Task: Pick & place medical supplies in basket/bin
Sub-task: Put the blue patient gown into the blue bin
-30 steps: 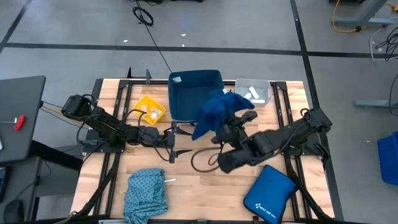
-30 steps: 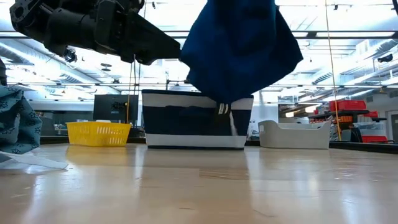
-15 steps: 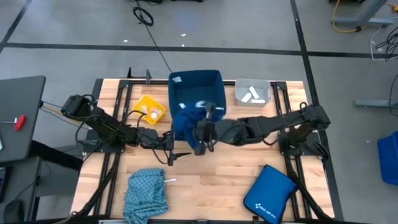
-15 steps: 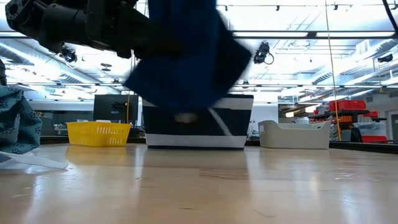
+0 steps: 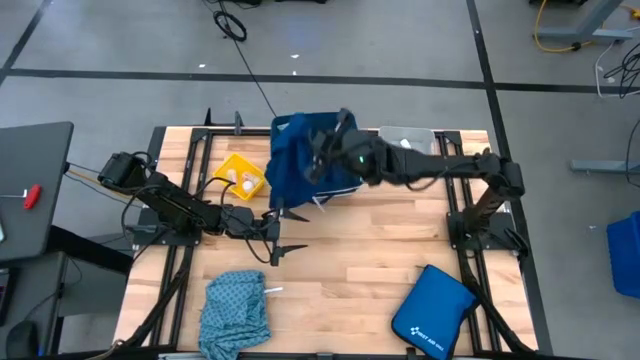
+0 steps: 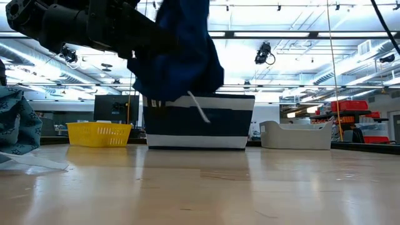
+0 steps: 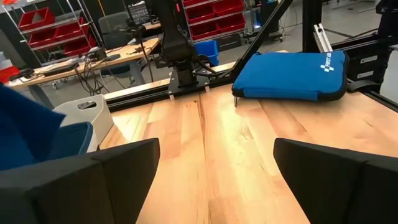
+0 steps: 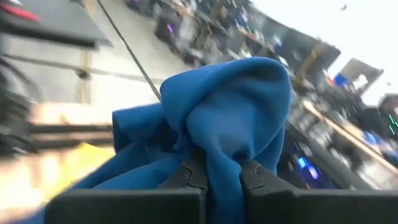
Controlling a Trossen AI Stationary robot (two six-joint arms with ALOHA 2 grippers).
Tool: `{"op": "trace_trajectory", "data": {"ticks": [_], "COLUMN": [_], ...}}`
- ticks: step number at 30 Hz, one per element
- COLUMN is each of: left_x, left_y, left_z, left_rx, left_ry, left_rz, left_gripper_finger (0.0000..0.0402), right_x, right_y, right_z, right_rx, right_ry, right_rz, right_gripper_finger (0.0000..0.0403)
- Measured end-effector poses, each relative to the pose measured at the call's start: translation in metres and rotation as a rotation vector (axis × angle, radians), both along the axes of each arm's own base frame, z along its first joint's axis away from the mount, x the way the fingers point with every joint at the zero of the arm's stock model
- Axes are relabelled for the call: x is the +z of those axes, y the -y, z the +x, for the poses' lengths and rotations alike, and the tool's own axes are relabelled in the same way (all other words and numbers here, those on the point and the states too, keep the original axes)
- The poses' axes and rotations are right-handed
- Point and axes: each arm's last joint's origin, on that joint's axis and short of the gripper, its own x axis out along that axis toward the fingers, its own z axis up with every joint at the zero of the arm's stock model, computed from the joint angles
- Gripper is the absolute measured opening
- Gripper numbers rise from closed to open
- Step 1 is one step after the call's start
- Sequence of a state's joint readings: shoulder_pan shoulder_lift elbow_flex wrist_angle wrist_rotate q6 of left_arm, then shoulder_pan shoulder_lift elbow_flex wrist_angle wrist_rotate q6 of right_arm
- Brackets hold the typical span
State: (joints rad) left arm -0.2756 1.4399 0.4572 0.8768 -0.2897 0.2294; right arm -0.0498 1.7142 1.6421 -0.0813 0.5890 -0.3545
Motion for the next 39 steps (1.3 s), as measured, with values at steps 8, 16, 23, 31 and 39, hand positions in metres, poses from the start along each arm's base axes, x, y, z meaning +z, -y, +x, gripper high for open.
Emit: {"op": "trace_trajectory", "data": {"ticks": [8,16,23,31,39], "left_x": [0.000,0.000,-0.001,-0.001,-0.001], "left_y": [0.000,0.000,-0.001,-0.001,-0.001], "left_z": [0.000,0.000,0.000,0.000,0.000], "left_rx": [0.001,0.002,0.004,0.019,0.027], "left_ry": [0.000,-0.004,-0.006,-0.006,-0.012], "left_rz": [-0.003,-0.004,-0.003,-0.001,-0.002], "left_gripper_finger": [0.0319,0.0319,0.0319,0.0319,0.0319], "right_x": [-0.029,-0.115,-0.182,-0.221,-0.219], "right_y": [0.078,0.118,0.112,0.101,0.091], "right_z": [-0.018,-0.035,-0.057,-0.074,-0.068], "right_rx": [-0.097,-0.052,-0.032,-0.029,0.026], "right_ry": [-0.135,-0.131,-0.191,-0.244,-0.221], "right_rz": [0.204,0.407,0.534,0.620,0.567], "right_gripper_finger": [0.0020,0.0020,0.0020,0.0020,0.0104]}}
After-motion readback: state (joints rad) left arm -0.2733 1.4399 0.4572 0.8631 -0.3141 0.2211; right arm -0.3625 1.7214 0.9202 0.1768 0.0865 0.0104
